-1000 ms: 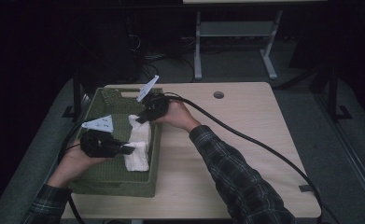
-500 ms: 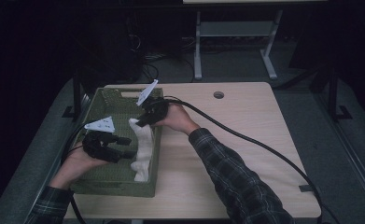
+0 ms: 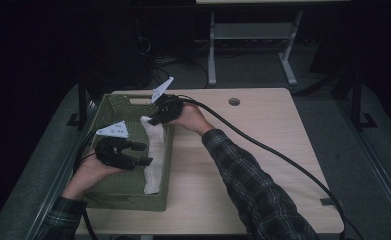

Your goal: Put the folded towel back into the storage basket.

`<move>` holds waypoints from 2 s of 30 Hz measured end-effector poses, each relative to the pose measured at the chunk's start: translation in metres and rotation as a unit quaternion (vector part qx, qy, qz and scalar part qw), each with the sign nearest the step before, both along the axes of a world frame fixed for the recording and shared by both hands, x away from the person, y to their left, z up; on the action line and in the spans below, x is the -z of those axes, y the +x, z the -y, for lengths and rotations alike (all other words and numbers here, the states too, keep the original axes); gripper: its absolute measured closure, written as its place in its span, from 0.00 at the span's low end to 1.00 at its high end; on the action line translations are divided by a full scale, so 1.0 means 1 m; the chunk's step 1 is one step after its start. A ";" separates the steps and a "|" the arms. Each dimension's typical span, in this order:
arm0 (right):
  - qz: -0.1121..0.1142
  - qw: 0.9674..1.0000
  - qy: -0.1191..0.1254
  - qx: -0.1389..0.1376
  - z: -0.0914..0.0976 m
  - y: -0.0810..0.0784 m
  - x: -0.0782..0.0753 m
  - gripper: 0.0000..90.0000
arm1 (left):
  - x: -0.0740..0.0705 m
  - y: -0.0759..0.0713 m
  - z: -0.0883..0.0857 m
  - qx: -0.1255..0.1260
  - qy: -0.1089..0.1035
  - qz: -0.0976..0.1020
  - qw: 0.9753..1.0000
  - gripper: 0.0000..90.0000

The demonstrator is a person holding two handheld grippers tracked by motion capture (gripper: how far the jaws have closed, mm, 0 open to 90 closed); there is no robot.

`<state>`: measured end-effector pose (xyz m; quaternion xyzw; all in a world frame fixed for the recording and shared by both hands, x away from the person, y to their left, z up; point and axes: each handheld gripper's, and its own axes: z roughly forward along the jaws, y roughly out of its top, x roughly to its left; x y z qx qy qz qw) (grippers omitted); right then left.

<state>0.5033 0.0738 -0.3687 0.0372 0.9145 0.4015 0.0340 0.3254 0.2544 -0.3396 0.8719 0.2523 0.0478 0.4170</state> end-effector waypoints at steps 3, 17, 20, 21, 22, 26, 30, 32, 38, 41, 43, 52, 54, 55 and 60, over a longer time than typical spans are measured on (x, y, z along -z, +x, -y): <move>0.000 1.000 0.002 0.004 0.000 0.006 0.001 0.86 | 0.000 0.000 0.001 0.000 -0.004 0.000 1.000 0.42; 0.014 0.998 0.027 0.057 0.020 0.020 -0.021 0.50 | -0.002 0.005 0.014 -0.007 -0.015 0.001 1.000 0.39; 0.011 0.998 0.026 0.060 0.029 0.018 -0.026 0.47 | -0.006 0.007 0.022 -0.008 -0.021 0.002 1.000 0.37; 0.012 0.998 0.027 0.060 0.033 0.017 -0.029 0.46 | -0.007 0.008 0.026 -0.009 -0.021 0.003 1.000 0.37; 0.012 0.998 0.029 0.059 0.036 0.016 -0.030 0.46 | -0.008 0.008 0.029 -0.009 -0.020 0.002 1.000 0.36; 0.006 0.998 0.028 0.059 0.053 0.010 -0.037 0.45 | -0.012 0.012 0.044 -0.015 -0.020 0.004 1.000 0.34; 0.010 0.998 0.022 0.057 0.069 0.004 -0.039 0.43 | -0.014 0.014 0.060 -0.020 -0.015 0.010 1.000 0.32; 0.010 0.998 0.022 0.056 0.077 0.002 -0.041 0.42 | -0.014 0.015 0.068 -0.024 -0.014 0.008 1.000 0.31; 0.002 0.998 0.020 0.065 0.103 -0.004 -0.043 0.38 | -0.016 0.015 0.092 -0.026 -0.012 0.011 1.000 0.30; 0.008 0.997 0.027 0.073 0.120 -0.007 -0.042 0.37 | -0.014 0.013 0.106 -0.025 -0.011 0.014 1.000 0.29; 0.004 0.997 0.023 0.078 0.130 -0.009 -0.041 0.36 | -0.012 0.010 0.116 -0.023 -0.010 0.014 1.000 0.29; 0.007 0.993 0.031 0.116 0.180 -0.028 -0.027 0.33 | 0.004 0.001 0.159 -0.002 -0.012 0.017 1.000 0.27; 0.010 0.992 0.029 0.121 0.190 -0.032 -0.021 0.33 | 0.008 -0.001 0.168 0.000 -0.009 0.021 1.000 0.27; 0.006 0.992 0.029 0.126 0.195 -0.034 -0.018 0.32 | 0.010 -0.002 0.172 0.000 -0.011 0.023 1.000 0.27; 0.006 0.988 0.030 0.150 0.220 -0.045 0.000 0.30 | 0.026 -0.007 0.191 0.004 -0.006 0.031 0.999 0.25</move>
